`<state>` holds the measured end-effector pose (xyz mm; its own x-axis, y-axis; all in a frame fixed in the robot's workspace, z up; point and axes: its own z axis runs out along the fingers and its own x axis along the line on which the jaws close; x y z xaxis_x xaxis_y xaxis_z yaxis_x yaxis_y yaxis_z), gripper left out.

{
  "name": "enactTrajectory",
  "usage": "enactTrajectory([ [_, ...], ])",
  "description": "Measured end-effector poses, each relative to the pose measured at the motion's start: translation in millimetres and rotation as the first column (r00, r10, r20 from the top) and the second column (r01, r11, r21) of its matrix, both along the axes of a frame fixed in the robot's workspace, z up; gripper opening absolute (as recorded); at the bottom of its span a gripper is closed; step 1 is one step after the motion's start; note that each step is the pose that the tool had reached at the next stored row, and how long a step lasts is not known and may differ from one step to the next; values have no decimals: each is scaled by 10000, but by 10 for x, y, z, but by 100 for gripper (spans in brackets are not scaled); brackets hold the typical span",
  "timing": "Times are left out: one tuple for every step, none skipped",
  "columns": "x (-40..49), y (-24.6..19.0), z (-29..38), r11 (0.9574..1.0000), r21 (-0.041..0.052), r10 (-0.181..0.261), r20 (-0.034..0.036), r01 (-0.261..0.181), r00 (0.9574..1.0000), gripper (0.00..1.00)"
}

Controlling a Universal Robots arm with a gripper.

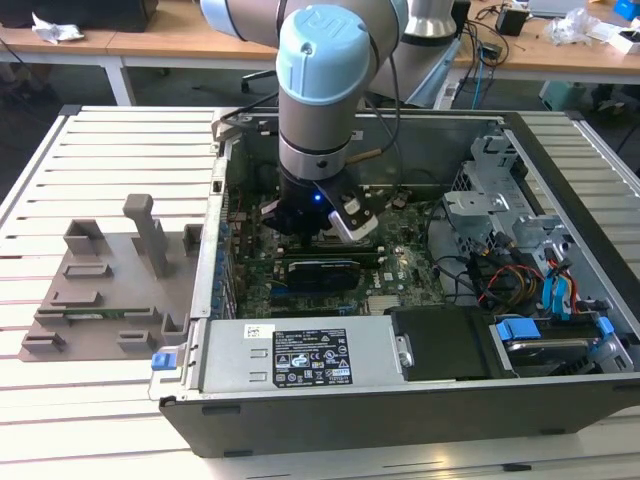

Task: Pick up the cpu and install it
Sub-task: 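Install the second cpu locking lever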

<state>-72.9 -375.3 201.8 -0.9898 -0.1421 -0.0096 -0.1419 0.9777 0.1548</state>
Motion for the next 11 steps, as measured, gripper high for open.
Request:
enactTrajectory([
  [0,0,4,10000,-1,6,-1,-6,10000,11],
  [7,-1,2,10000,-3,11,-14,-11,10000,11],
  [16,-1,-4,10000,-4,14,-33,-14,10000,11],
  [25,-1,-13,10000,-4,14,-49,-14,10000,11],
  [47,-2,-37,10000,-12,15,-111,-15,9999,11],
  [50,-2,-39,10000,-13,15,-114,-15,9999,11],
  [50,-1,-39,10000,-9,15,-112,-15,9999,11],
  [51,0,-34,10000,-1,15,-107,-15,9999,11],
  [53,0,-20,10000,9,16,-96,-16,10000,11],
  [53,-1,14,10000,2,18,-98,-18,10000,11],
  [52,-3,36,10000,-12,18,-103,-18,9999,11],
])
